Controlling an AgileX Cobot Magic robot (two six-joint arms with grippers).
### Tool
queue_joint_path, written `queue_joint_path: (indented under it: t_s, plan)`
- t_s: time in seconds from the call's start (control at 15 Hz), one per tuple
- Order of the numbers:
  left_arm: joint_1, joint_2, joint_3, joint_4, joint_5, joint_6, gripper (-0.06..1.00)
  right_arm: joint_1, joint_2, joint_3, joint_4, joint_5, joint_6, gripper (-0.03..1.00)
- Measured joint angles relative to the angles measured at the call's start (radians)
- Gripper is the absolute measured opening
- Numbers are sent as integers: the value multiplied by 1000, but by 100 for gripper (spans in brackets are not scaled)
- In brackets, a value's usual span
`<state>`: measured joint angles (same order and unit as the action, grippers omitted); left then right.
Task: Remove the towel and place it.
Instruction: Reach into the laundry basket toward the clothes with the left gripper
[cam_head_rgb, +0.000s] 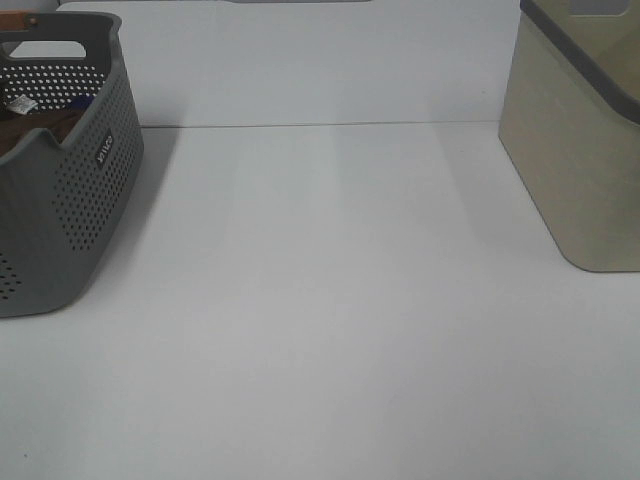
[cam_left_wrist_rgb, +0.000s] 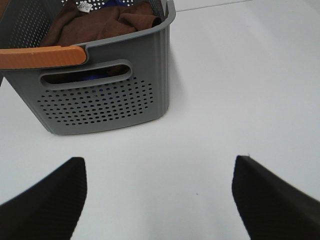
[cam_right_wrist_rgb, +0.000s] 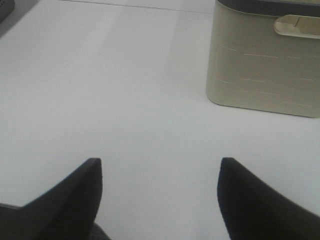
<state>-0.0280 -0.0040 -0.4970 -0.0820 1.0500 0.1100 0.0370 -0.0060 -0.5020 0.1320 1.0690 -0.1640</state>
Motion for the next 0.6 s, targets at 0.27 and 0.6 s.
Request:
queue_joint_path:
  t_s: [0.27, 0.6]
  plan:
    - [0, 0, 0, 0, 0, 0, 76, 0, 0, 0, 0, 0, 0, 63]
    - [0, 0, 0, 0, 0, 0, 76, 0, 0, 0, 0, 0, 0, 63]
